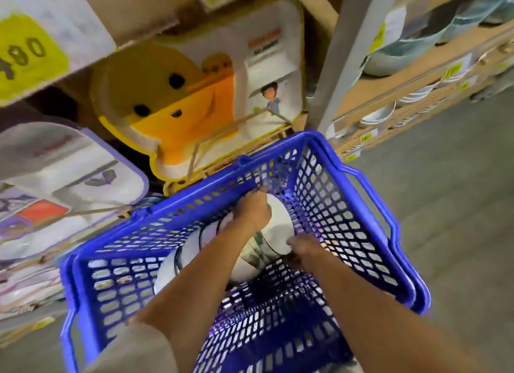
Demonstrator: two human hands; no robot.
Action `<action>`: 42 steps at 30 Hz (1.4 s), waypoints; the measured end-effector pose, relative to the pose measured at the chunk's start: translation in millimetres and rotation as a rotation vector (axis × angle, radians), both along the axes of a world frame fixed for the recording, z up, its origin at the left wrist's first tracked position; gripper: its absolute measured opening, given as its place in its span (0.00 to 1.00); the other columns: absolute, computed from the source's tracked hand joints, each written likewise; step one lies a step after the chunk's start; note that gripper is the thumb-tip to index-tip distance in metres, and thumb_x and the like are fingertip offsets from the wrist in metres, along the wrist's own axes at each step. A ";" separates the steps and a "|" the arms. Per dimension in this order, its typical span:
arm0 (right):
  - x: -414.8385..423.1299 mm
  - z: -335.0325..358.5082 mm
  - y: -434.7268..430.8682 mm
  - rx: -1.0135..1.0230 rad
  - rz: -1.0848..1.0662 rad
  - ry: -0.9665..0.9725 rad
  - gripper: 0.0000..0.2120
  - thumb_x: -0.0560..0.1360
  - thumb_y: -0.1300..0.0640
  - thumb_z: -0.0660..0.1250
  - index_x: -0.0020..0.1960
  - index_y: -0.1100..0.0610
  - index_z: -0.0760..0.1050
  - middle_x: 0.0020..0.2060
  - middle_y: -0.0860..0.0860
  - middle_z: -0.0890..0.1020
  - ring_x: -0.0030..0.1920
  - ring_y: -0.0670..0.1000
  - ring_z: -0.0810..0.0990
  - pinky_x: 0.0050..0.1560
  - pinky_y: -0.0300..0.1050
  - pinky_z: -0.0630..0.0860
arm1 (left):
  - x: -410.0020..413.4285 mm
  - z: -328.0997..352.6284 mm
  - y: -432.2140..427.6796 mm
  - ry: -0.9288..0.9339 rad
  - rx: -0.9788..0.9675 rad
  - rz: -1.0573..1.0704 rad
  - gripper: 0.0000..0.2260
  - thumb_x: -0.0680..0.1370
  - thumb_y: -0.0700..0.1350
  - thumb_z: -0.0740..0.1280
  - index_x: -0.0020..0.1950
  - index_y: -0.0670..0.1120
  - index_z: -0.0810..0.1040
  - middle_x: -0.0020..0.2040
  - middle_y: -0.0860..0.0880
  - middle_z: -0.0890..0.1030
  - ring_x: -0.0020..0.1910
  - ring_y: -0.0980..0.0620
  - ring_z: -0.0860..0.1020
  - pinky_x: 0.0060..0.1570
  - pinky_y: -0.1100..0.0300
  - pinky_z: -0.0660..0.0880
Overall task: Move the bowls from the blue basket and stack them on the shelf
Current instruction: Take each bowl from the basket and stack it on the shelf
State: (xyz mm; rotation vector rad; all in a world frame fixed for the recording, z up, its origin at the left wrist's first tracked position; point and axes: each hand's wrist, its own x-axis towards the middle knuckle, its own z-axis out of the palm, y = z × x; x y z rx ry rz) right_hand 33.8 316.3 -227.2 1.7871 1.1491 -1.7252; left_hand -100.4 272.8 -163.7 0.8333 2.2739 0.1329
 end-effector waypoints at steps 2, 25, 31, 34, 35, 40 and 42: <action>-1.5 -7.3 -5.5 -0.024 -0.023 0.004 0.09 0.78 0.66 0.59 0.58 0.64 0.72 0.45 0.63 0.78 0.38 0.59 0.80 0.38 0.53 0.80 | 5.8 -6.9 -0.7 0.043 -0.007 -0.022 0.28 0.77 0.35 0.61 0.76 0.49 0.62 0.68 0.41 0.74 0.64 0.38 0.75 0.59 0.48 0.73; 14.8 91.6 21.1 -0.082 0.012 0.234 0.16 0.78 0.70 0.56 0.64 0.62 0.65 0.50 0.65 0.80 0.31 0.55 0.81 0.26 0.41 0.80 | 18.9 60.3 -15.6 -0.039 0.317 0.384 0.29 0.75 0.28 0.58 0.73 0.48 0.69 0.69 0.45 0.74 0.64 0.46 0.74 0.58 0.60 0.70; 21.6 174.0 30.4 0.007 0.059 0.386 0.12 0.79 0.67 0.58 0.59 0.57 0.69 0.40 0.59 0.83 0.30 0.53 0.82 0.28 0.42 0.79 | 36.5 124.9 -44.4 -0.172 0.659 0.711 0.22 0.76 0.32 0.60 0.69 0.46 0.72 0.66 0.46 0.76 0.65 0.46 0.73 0.62 0.52 0.71; 18.7 214.4 30.4 0.091 0.086 0.488 0.14 0.79 0.65 0.59 0.64 0.57 0.66 0.44 0.63 0.82 0.27 0.52 0.82 0.27 0.43 0.80 | 52.1 159.4 -51.1 -0.311 0.827 0.869 0.25 0.76 0.32 0.61 0.72 0.47 0.69 0.66 0.46 0.75 0.65 0.44 0.73 0.62 0.46 0.72; 16.9 228.8 29.3 0.116 0.099 0.525 0.15 0.79 0.65 0.59 0.64 0.58 0.66 0.43 0.63 0.81 0.26 0.52 0.81 0.27 0.43 0.80 | 55.4 171.5 -52.5 -0.346 0.871 0.898 0.27 0.76 0.32 0.61 0.73 0.49 0.67 0.68 0.47 0.73 0.65 0.44 0.72 0.63 0.44 0.72; 14.9 295.7 19.4 0.212 0.170 0.634 0.12 0.77 0.65 0.58 0.61 0.62 0.67 0.31 0.60 0.76 0.23 0.53 0.78 0.23 0.41 0.76 | 55.4 237.3 -57.4 -0.440 1.066 0.969 0.30 0.67 0.42 0.59 0.70 0.54 0.70 0.65 0.48 0.75 0.61 0.44 0.74 0.56 0.42 0.76; 17.8 318.6 15.1 0.231 0.194 0.662 0.10 0.78 0.63 0.59 0.58 0.63 0.69 0.28 0.58 0.77 0.24 0.54 0.79 0.23 0.40 0.75 | 52.7 261.5 -58.4 -0.429 1.086 0.977 0.25 0.68 0.40 0.57 0.64 0.55 0.72 0.62 0.47 0.76 0.58 0.43 0.74 0.53 0.45 0.77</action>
